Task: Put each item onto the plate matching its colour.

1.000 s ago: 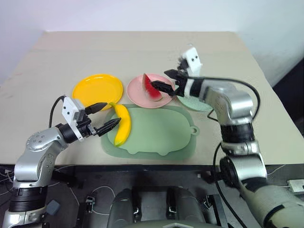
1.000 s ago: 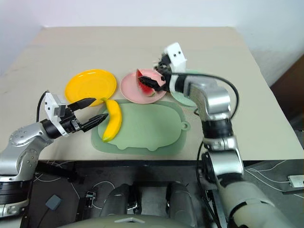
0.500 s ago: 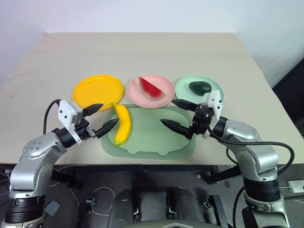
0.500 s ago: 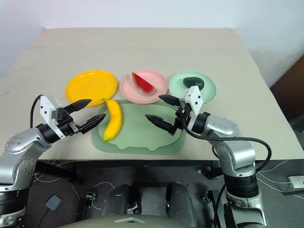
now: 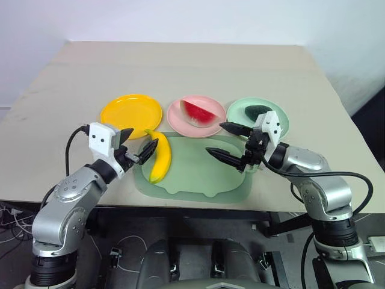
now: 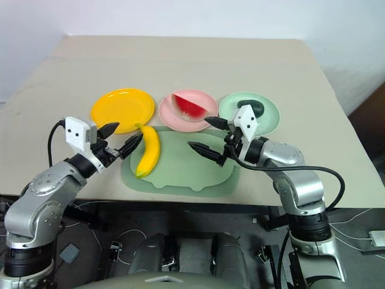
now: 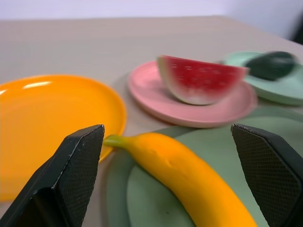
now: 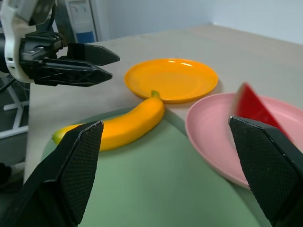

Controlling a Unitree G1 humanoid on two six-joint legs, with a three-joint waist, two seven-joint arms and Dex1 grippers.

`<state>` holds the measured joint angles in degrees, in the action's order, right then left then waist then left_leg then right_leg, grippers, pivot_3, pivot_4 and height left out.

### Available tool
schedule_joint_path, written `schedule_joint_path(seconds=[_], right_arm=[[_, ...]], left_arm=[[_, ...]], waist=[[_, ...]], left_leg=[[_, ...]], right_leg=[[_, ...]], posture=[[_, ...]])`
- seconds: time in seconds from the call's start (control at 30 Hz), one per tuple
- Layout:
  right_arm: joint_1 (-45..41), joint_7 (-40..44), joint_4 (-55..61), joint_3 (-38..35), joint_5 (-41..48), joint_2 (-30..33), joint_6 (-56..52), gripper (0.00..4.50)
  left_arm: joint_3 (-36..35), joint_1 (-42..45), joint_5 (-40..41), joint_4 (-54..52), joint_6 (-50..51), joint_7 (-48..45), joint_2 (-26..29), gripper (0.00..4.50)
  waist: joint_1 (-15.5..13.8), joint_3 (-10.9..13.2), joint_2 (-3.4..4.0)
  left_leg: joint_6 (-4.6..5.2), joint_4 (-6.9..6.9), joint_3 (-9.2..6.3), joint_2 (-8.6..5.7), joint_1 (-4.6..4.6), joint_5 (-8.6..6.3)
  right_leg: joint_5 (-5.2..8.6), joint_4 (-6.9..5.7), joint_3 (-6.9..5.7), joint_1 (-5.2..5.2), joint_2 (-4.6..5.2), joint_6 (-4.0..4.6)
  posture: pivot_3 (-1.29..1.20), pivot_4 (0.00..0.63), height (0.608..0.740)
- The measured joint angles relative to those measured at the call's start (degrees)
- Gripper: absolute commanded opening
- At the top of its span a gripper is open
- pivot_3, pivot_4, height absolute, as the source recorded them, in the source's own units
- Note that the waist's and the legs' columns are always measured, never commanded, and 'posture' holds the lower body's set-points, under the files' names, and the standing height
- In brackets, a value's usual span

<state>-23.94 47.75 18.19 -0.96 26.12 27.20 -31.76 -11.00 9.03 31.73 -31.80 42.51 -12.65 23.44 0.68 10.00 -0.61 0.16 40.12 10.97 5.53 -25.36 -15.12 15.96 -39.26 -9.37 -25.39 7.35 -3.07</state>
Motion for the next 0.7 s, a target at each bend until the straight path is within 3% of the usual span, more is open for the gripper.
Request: schedule_joint_path(seconds=[0.33, 0.7], right_arm=[[-1.4, 0.4, -1.8, -0.3, 0.4, 1.0, 1.0, 4.49], [-2.0, -0.9, -2.7, -0.3, 0.5, 1.2, 1.1, 4.49]], left_arm=[[2.4, 5.6, 1.5, -3.0, 17.5, 13.2, -8.0, 4.5], [5.5, 11.2, 0.8, -1.3, 33.6, 16.6, -9.2, 4.5]], waist=[[0.0, 0.0, -0.03], [0.0, 0.0, -0.03]], left_leg=[[0.0, 0.01, -0.02, -0.02, 0.0, 0.01], [-0.01, 0.01, -0.04, -0.04, -0.01, 0.01]], right_leg=[[0.0, -0.01, -0.03, 0.01, -0.01, 0.0], [0.0, -0.02, -0.04, 0.01, 0.0, 0.0]], posture=[[0.0, 0.15, 0.695], [0.0, 0.15, 0.695]])
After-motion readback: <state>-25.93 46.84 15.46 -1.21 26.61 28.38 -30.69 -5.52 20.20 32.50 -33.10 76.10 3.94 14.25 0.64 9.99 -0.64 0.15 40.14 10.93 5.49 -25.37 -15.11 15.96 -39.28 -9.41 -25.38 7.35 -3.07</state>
